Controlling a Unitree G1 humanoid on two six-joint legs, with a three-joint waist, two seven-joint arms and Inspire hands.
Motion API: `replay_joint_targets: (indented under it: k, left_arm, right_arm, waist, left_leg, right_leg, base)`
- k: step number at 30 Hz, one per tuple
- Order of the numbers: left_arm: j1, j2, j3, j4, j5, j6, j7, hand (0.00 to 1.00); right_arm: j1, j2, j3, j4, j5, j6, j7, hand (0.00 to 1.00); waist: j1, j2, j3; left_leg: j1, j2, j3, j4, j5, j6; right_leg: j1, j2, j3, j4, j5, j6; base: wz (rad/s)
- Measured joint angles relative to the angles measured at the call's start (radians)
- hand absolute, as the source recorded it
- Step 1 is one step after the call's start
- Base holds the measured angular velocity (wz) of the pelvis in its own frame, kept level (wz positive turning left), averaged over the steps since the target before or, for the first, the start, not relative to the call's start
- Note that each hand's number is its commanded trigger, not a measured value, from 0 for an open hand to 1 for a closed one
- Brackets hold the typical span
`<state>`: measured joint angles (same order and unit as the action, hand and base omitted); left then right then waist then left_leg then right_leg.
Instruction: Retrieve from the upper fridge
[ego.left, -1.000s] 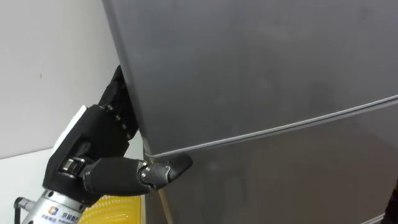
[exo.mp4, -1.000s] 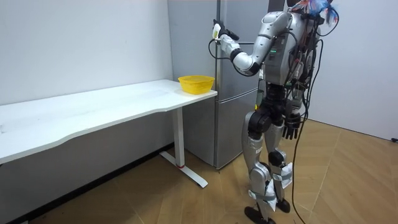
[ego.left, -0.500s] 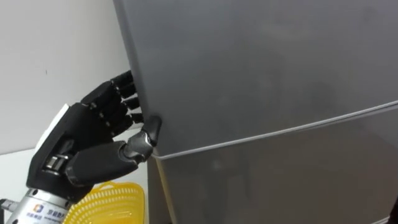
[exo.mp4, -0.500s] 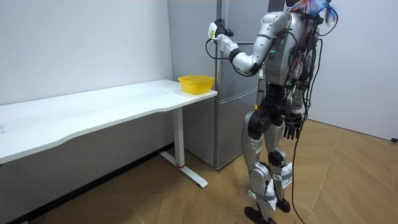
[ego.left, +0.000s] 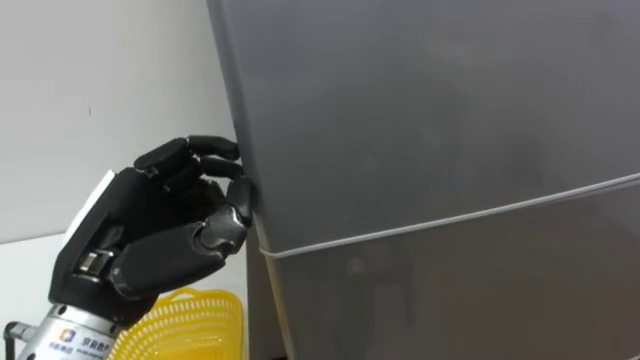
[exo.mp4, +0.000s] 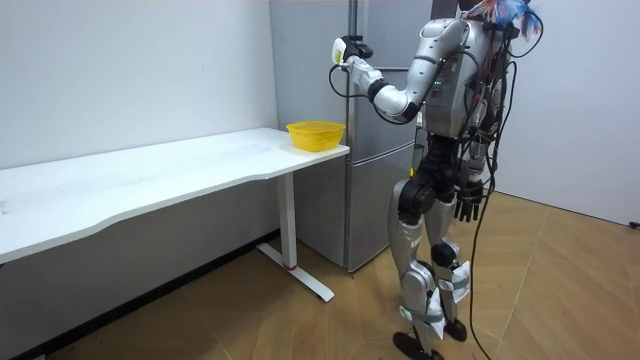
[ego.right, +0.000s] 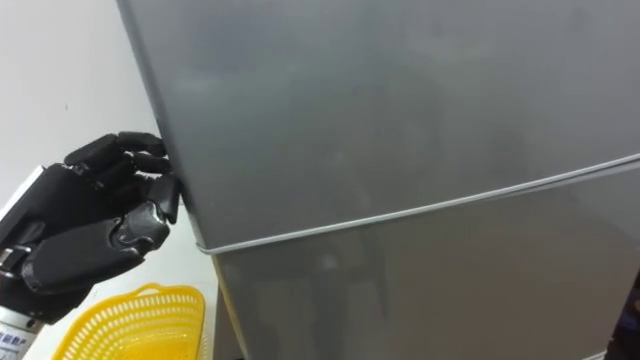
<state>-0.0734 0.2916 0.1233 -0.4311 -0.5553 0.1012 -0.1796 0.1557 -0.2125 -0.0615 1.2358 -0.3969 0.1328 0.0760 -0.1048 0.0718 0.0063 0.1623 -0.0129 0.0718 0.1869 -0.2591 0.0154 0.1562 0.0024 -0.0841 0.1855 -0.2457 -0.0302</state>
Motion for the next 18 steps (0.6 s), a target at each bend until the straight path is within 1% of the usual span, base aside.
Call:
replay_joint_targets:
  k: [1, 3, 4, 9, 10, 13, 16, 18]
  left_arm:
    - [0.000, 0.000, 0.000, 0.000, -0.001, 0.000, 0.000, 0.51]
    - [0.000, 0.000, 0.000, 0.000, -0.002, 0.000, 0.000, 0.14]
    - [0.000, 0.000, -0.001, 0.000, -0.002, 0.000, 0.000, 0.00]
    - [0.000, 0.000, -0.008, 0.000, -0.002, 0.000, 0.001, 0.00]
    - [0.000, 0.000, -0.009, 0.000, -0.002, 0.000, 0.001, 0.00]
    - [0.000, 0.000, -0.017, 0.000, -0.002, 0.002, 0.000, 0.00]
    - [0.000, 0.000, -0.018, 0.001, -0.004, 0.004, -0.001, 0.00]
    - [0.000, 0.000, -0.020, 0.001, -0.032, 0.014, -0.009, 0.00]
  right_arm:
    - [0.000, 0.000, 0.000, 0.000, 0.000, 0.000, 0.000, 0.00]
    - [0.000, 0.000, 0.000, 0.000, 0.000, 0.000, 0.001, 0.00]
    - [0.000, 0.000, 0.000, 0.000, 0.000, 0.000, 0.001, 0.00]
    - [0.001, 0.000, 0.000, -0.003, -0.001, 0.001, 0.006, 0.00]
    - [0.001, 0.000, 0.000, -0.001, -0.001, 0.001, 0.008, 0.00]
    - [0.001, 0.000, 0.000, 0.005, -0.001, 0.003, 0.016, 0.00]
    - [-0.008, 0.000, -0.002, 0.006, -0.002, 0.023, 0.030, 0.00]
    - [-0.010, -0.001, -0.001, 0.009, -0.001, 0.035, 0.037, 0.00]
  waist:
    - [0.000, 0.000, -0.0001]
    - [0.000, 0.000, -0.0003]
    - [0.000, 0.000, -0.0003]
    - [0.000, -0.002, 0.0008]
    - [0.000, -0.006, 0.0029]
    - [-0.001, -0.010, 0.0041]
    - [-0.004, -0.014, 0.0039]
    - [-0.004, -0.017, 0.0014]
  left_leg:
    - [0.000, 0.000, 0.000, 0.000, 0.000, 0.000]
    - [0.000, 0.000, -0.001, 0.000, 0.000, 0.000]
    - [0.000, 0.000, -0.001, 0.000, 0.000, 0.000]
    - [-0.001, 0.000, -0.005, 0.000, 0.000, 0.000]
    - [-0.001, 0.000, -0.005, 0.000, 0.000, 0.000]
    - [-0.002, 0.000, -0.006, 0.002, 0.000, 0.000]
    - [-0.003, 0.000, -0.006, 0.002, 0.000, 0.000]
    - [-0.004, 0.000, -0.008, 0.002, 0.000, 0.000]
  right_leg:
    - [0.000, 0.000, 0.000, 0.000, 0.000, 0.001]
    - [0.000, 0.000, 0.000, 0.000, 0.001, 0.002]
    - [0.000, 0.000, 0.000, 0.000, 0.001, 0.002]
    - [0.001, -0.001, 0.002, 0.000, 0.002, 0.003]
    - [0.001, -0.001, 0.002, 0.000, 0.002, 0.003]
    - [0.000, -0.001, 0.002, 0.000, 0.002, 0.003]
    - [0.000, -0.001, 0.002, 0.000, 0.002, 0.003]
    - [0.001, -0.001, 0.001, 0.000, 0.002, 0.003]
  base:
    - [0.00]
    - [0.00]
    - [0.00]
    - [0.01]
    - [0.00]
    - [0.00]
    - [0.00]
    - [0.02]
